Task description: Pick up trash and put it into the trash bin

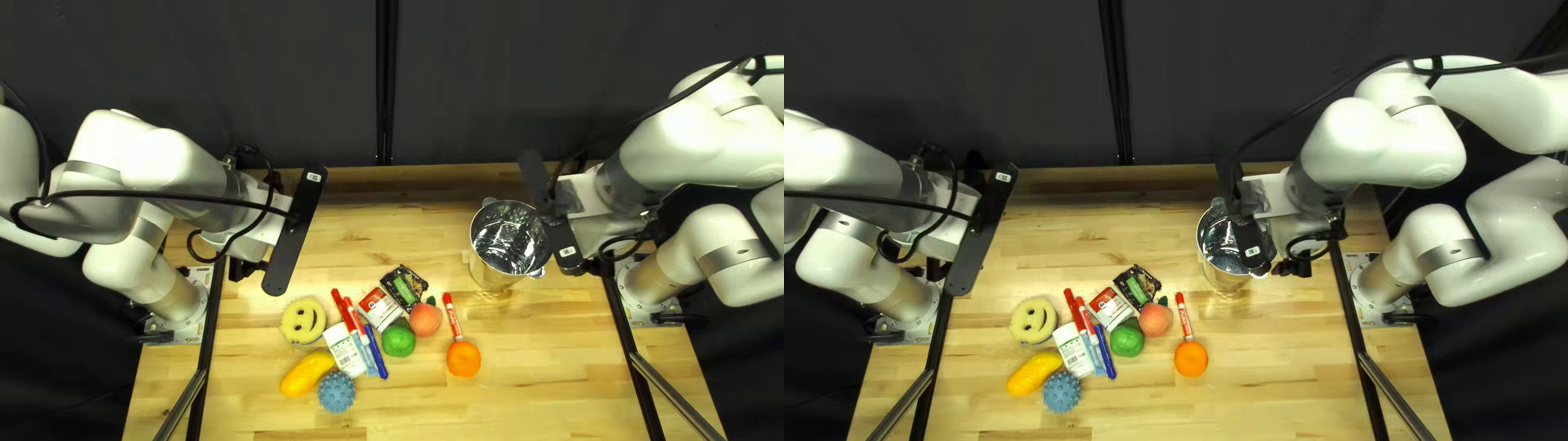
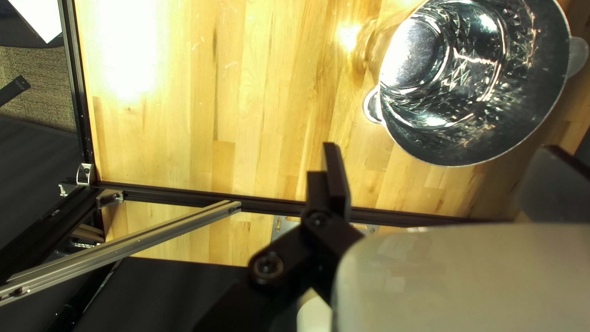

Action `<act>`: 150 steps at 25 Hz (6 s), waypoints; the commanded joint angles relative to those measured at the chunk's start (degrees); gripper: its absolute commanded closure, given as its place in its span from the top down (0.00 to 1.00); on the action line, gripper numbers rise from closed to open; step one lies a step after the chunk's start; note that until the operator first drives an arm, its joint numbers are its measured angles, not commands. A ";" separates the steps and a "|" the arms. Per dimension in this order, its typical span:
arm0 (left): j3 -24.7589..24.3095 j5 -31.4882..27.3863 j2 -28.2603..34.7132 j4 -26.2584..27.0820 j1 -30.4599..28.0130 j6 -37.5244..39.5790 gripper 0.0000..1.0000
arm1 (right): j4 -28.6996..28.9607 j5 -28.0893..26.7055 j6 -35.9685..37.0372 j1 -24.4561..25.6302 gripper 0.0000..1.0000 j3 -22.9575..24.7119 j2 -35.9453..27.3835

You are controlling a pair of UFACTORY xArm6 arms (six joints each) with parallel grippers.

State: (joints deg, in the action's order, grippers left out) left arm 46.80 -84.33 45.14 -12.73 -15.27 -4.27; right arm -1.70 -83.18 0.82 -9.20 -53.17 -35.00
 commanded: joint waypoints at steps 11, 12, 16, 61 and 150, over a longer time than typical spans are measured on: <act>7.40 -5.43 -3.24 3.65 -1.36 12.33 1.00 | -3.86 30.67 -5.67 -13.68 1.00 12.37 12.70; 7.32 -5.54 -3.32 4.17 -1.29 12.97 1.00 | -4.19 32.48 -6.42 -14.01 1.00 12.54 14.39; 7.38 -5.39 -4.54 5.38 -1.40 13.81 1.00 | -3.73 35.16 -7.58 -13.89 1.00 11.44 19.17; 14.08 -10.68 -8.96 4.11 -5.39 18.76 1.00 | -13.19 43.58 -34.05 -17.10 1.00 7.78 37.63; 14.08 -10.68 -8.96 4.11 -5.39 18.76 1.00 | -26.79 45.12 -22.01 -8.62 1.00 8.07 30.61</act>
State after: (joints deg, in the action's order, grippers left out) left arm 60.87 -95.01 36.18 -8.62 -20.66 14.49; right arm -28.55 -43.88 -24.84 -20.67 -46.64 -6.87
